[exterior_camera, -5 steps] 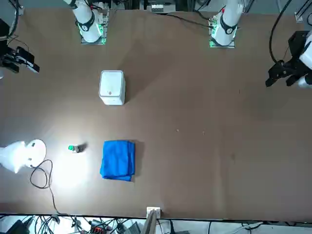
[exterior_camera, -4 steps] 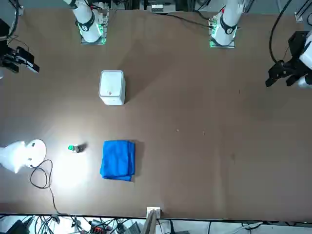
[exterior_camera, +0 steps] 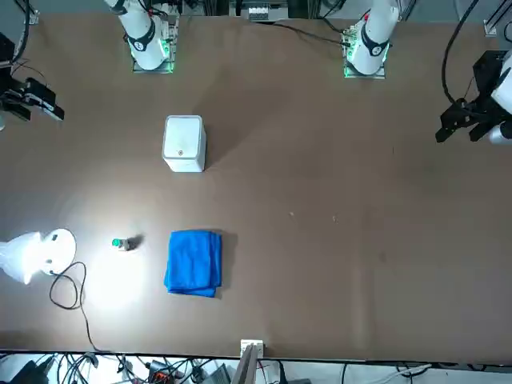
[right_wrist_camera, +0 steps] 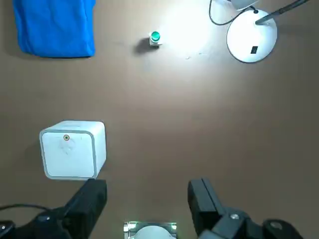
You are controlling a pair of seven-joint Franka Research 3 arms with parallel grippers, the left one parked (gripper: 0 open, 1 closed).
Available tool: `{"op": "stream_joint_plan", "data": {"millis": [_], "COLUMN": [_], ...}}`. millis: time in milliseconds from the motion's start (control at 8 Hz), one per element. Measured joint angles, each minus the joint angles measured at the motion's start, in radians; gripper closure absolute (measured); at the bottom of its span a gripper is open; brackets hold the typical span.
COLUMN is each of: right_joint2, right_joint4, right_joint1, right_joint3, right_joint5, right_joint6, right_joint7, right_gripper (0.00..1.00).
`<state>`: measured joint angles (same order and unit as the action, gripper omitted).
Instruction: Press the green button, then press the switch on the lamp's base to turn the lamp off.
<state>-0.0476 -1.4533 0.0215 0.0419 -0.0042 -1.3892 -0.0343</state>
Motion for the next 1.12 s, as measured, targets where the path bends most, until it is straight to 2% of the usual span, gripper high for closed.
{"op": "stream_joint_plan", "data": {"millis": [500, 750, 1125], "right_joint2": [-0.005, -0.007, -0.008], "right_joint4": [0.0, 0.0, 0.0], "right_joint1": [0.0, 0.0, 0.0], "right_joint3": [0.0, 0.0, 0.0], "right_joint5": [0.0, 0.0, 0.0], "right_joint6": [0.028, 0.028, 0.033], "right_joint7": [-0.008, -0.007, -0.007], "right_gripper": [0.0, 0.04, 0.63]}}
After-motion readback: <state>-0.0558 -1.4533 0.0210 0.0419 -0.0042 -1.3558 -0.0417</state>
